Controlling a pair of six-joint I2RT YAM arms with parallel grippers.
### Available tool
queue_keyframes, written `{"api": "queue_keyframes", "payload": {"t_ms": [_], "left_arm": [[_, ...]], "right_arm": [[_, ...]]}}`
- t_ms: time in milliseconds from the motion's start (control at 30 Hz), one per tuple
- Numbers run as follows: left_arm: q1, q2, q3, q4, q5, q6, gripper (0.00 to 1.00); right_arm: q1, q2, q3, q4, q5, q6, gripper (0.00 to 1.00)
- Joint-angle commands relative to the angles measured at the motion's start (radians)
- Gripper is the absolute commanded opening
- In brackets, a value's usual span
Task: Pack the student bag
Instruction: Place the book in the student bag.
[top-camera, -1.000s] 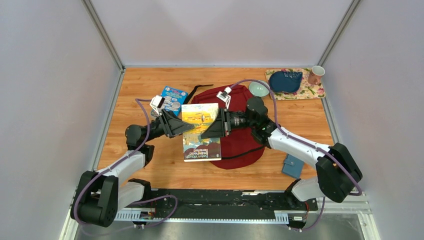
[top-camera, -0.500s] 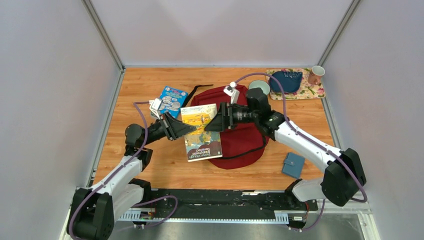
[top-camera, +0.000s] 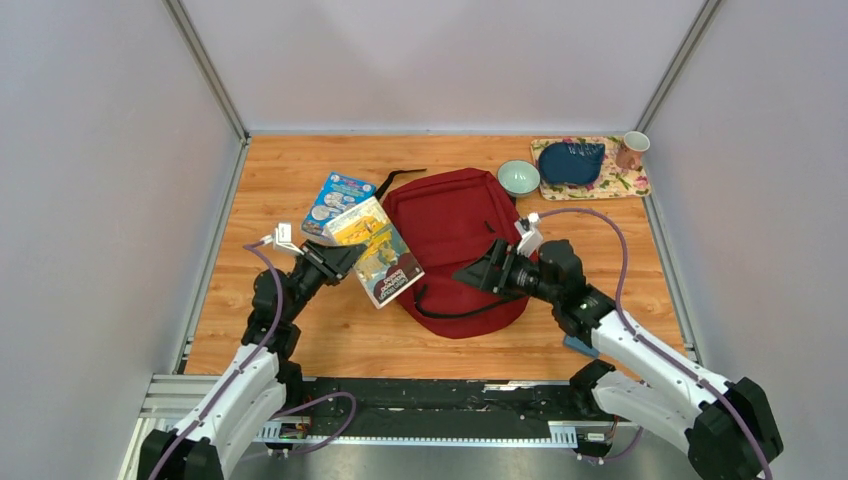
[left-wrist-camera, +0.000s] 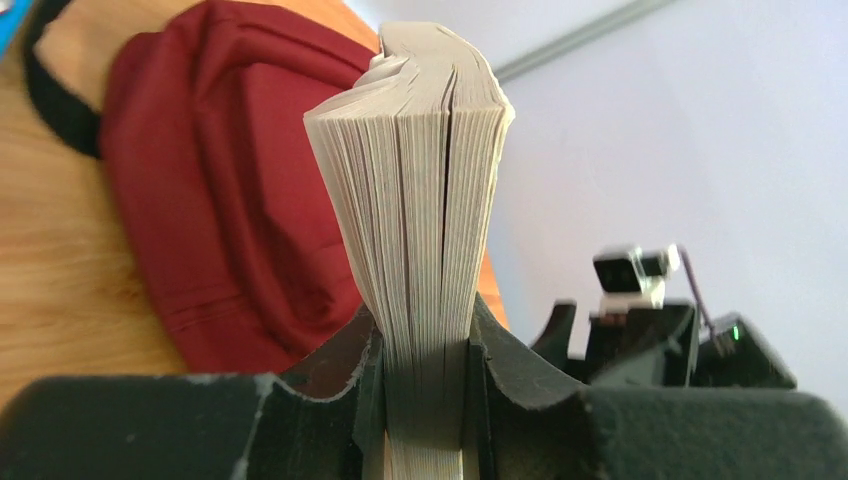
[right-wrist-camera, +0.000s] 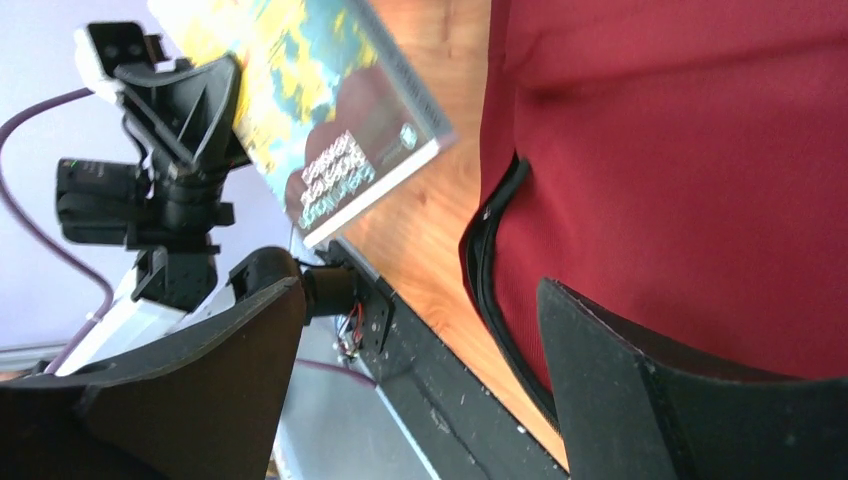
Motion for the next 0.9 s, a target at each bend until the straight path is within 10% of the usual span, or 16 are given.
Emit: {"api": "queue_keyframes", "payload": {"t_ms": [0,867], "left_arm": [[-0.002,-0.017,-0.016,0.216,-0.152,-0.147,0.0],[-0.102,0.04,-0.046,0.552,-0.24,-0.307,0.0]], "right_arm": [[0.098,-0.079,-0.126,0.275,0.102,0.197,0.89],[0.274,0.412,0.018,0.863,0.15,0.44,0.9]]}}
